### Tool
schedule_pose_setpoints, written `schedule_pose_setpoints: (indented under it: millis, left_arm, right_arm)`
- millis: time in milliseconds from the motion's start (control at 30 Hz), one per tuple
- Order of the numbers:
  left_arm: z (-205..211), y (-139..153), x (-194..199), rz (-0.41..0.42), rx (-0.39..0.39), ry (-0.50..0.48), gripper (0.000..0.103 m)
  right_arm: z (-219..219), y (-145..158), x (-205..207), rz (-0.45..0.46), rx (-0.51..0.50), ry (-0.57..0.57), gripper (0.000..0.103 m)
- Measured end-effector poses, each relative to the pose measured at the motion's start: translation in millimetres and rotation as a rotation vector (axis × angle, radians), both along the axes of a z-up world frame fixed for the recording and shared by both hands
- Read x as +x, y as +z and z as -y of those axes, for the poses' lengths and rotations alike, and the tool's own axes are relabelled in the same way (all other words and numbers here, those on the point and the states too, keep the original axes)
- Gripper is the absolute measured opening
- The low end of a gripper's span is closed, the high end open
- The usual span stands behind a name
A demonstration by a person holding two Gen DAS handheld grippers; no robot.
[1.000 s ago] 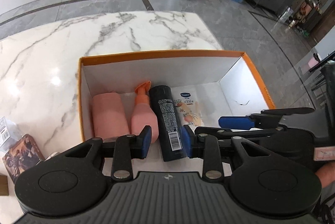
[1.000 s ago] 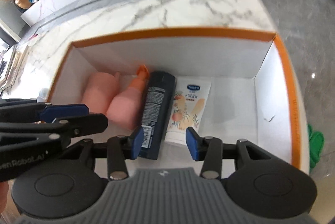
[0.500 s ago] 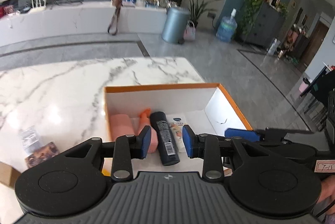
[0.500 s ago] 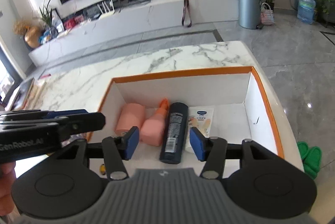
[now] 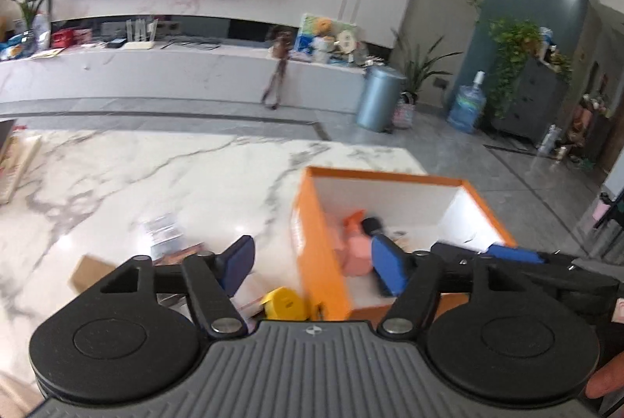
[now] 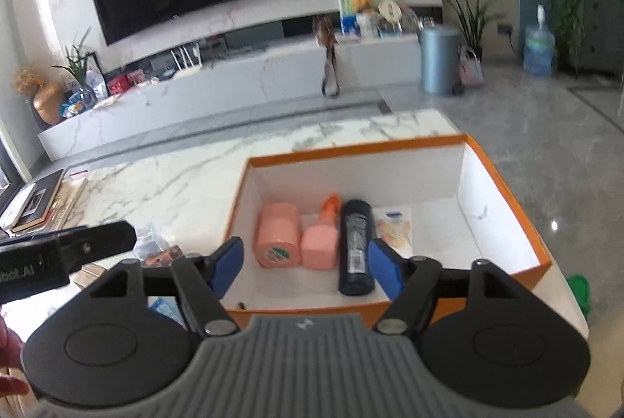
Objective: Organize rigid objects
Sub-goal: 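Withdraw both tools toward the blue tin and yellow tape measure, then grasp the brown cardboard cube with left tool while right grasps the clear plastic box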
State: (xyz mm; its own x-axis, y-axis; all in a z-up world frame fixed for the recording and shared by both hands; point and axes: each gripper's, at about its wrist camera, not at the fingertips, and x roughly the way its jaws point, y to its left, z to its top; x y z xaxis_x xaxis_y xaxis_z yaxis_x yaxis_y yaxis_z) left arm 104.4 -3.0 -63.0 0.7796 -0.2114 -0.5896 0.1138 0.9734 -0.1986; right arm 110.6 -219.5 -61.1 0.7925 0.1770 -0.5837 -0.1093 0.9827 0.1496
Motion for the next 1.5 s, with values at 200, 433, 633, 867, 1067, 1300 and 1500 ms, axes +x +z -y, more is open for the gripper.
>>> schedule_pose_setpoints:
  millis: [200, 433, 633, 867, 1067, 1300, 1500]
  left_arm:
    - [-39, -11, -15, -0.073, 0.035, 0.055, 0.087]
    - [-94, -27, -32, -0.140, 0.010, 0.108, 0.085]
    - [-127, -38, -32, -0.186, -0.008, 0.126, 0.084]
    - [-150, -52, -21, -0.234, -0.034, 0.113, 0.081]
    - [-166, -63, 1, -0.255, -0.029, 0.130, 0.081]
    - [-179, -78, 36, -0.305, -0.007, 0.138, 0.087]
    - [-177, -89, 64, -0.340, 0.081, 0.095, 0.088]
  right_arm:
    - [-41, -8, -17, 0.030, -0.018, 0.068, 0.092]
    - [-95, -22, -20, -0.020, -0.061, 0.226, 0.089]
    - [-132, -34, -16, -0.055, -0.088, 0.320, 0.077]
    - [-161, -50, -5, -0.111, -0.108, 0.375, 0.056]
    - [-180, -62, 12, -0.171, -0.124, 0.394, 0.051]
    - [-191, -73, 49, -0.237, -0.132, 0.341, 0.051]
    - [-196, -85, 69, -0.309, -0.155, 0.354, 0.051]
